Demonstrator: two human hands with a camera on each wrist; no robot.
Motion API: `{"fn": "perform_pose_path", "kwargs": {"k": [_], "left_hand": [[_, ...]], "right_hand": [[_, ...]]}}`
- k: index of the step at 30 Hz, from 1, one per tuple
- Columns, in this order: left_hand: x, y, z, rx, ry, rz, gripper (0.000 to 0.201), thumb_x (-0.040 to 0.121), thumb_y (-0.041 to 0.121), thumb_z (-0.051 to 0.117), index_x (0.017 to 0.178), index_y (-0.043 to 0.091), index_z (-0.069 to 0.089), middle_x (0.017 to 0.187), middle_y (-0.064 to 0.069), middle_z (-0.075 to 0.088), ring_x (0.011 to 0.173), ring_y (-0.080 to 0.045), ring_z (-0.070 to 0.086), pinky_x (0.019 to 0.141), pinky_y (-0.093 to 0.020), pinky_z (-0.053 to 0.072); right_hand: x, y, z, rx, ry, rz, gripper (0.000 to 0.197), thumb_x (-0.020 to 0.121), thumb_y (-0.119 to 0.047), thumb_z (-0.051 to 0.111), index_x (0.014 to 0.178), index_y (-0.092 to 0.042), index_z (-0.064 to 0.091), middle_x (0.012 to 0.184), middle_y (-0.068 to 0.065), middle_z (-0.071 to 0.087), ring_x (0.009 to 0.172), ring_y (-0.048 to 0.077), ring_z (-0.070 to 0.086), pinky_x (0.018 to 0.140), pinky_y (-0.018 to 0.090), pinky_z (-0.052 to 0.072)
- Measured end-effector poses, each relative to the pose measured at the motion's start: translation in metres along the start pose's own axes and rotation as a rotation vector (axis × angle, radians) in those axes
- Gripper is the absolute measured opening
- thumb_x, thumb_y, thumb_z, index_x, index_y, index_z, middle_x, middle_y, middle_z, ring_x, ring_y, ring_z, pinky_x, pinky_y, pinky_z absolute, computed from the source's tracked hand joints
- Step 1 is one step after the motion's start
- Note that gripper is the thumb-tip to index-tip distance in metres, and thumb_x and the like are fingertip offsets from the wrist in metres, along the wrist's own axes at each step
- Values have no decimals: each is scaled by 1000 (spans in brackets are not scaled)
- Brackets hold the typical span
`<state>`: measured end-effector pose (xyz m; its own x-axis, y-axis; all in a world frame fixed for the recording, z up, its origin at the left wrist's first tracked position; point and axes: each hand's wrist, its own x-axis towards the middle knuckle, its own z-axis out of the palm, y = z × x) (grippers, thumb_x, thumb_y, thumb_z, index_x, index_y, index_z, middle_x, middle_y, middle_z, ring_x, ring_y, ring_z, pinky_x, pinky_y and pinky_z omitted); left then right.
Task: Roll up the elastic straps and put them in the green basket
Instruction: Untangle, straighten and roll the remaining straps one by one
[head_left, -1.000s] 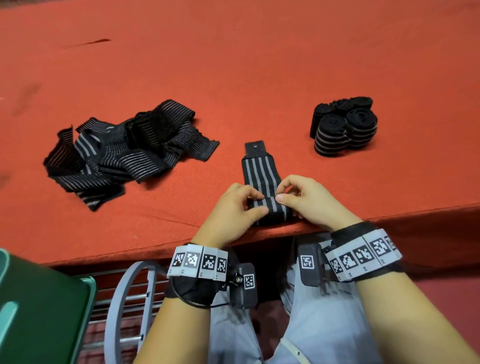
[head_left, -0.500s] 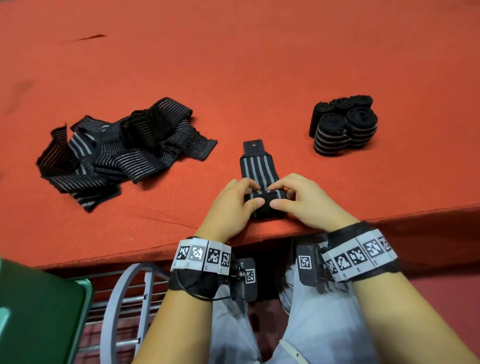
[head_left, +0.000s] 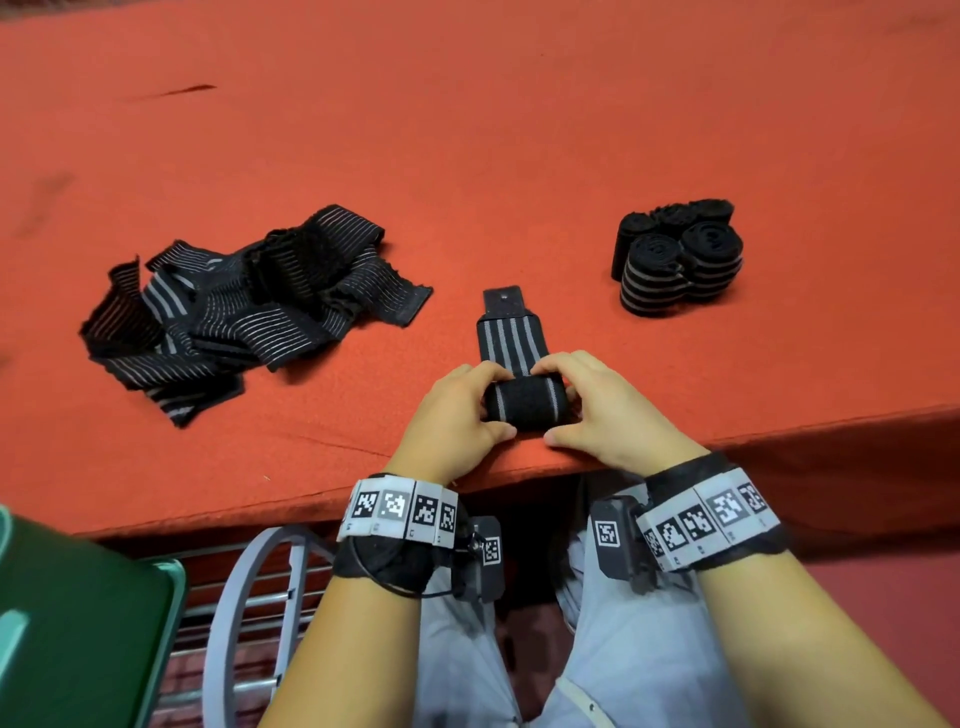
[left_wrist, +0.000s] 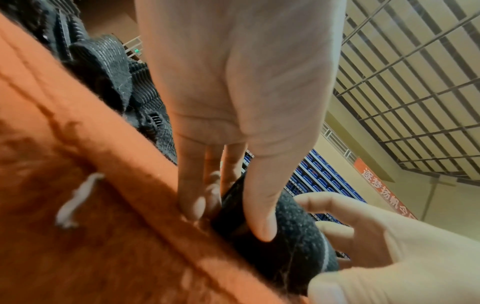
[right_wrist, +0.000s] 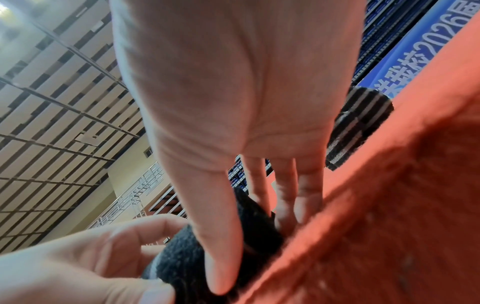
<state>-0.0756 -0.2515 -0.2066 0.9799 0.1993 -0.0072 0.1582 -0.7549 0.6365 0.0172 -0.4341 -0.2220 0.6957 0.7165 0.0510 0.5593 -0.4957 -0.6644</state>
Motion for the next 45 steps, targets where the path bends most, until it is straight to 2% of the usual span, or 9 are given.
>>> {"fn": "perform_pose_path", "kwargs": {"k": [6, 12, 15, 19, 26, 31, 36, 40, 45], "left_hand": [[-15, 2, -7, -89, -115, -28, 46, 78, 23, 81, 114, 36, 55, 79, 8, 62, 58, -5, 56, 58, -23, 44], [-14, 0, -4, -61, -92, 24, 47, 73, 29, 84, 113, 29, 59, 112, 16, 45, 85, -10, 56, 79, -32, 48], [-11, -4, -5, -161, -142, -6, 42, 76, 24, 83, 110, 30, 59, 109, 12, 51, 81, -11, 60, 77, -34, 52], [-9, -7, -4, -327, -163, -39, 39, 81, 16, 79, 115, 23, 60, 103, 4, 54, 63, 2, 59, 58, -15, 48], [-3, -14, -3, -380, -148, -13, 40, 87, 16, 75, 124, 13, 62, 115, 3, 53, 85, -3, 60, 76, -12, 49], [3, -20, -3, -329, -159, -41, 43, 91, 26, 70, 133, 24, 60, 107, 7, 56, 99, -5, 58, 89, -24, 45], [3, -15, 0, -349, -127, -55, 29, 94, 26, 65, 120, 32, 53, 91, 15, 59, 68, 3, 55, 68, -22, 43], [2, -13, -1, -358, -117, -80, 21, 94, 28, 65, 113, 30, 56, 84, 17, 61, 64, 5, 55, 65, -22, 43], [1, -12, -5, -365, -209, -130, 17, 97, 34, 61, 110, 23, 60, 80, 4, 58, 62, -11, 53, 58, -27, 43]], "right_hand": [[-6, 2, -10, 23, -105, 44, 61, 66, -23, 86, 111, -44, 51, 106, -8, 56, 86, 11, 57, 81, 38, 52], [-8, 3, -11, 60, -100, 37, 59, 62, -20, 89, 109, -39, 59, 115, -17, 46, 86, 7, 56, 79, 28, 50], [-6, 6, -11, 79, -102, 27, 58, 62, -23, 88, 109, -39, 59, 121, -22, 44, 93, 5, 55, 82, 29, 50], [-2, 7, -13, 108, -114, 60, 55, 65, -24, 87, 108, -42, 58, 107, -17, 55, 81, 1, 55, 76, 27, 47], [2, 7, -16, 200, -136, 43, 47, 75, -22, 85, 113, -37, 62, 111, -14, 62, 77, -4, 59, 72, 10, 43], [4, 9, -12, 298, -112, 60, 42, 82, -18, 79, 119, -30, 64, 113, -8, 62, 71, 7, 68, 68, 17, 52], [9, 10, -11, 282, -106, 83, 37, 85, -22, 77, 117, -36, 63, 96, -12, 71, 67, 8, 68, 71, 26, 54], [11, 11, -13, 288, -105, 110, 38, 83, -25, 78, 115, -35, 59, 84, -5, 67, 64, 10, 66, 69, 30, 54], [4, 10, -14, 353, -159, 136, 23, 87, -28, 74, 105, -29, 60, 75, -8, 58, 63, 5, 59, 65, 28, 52]]}}
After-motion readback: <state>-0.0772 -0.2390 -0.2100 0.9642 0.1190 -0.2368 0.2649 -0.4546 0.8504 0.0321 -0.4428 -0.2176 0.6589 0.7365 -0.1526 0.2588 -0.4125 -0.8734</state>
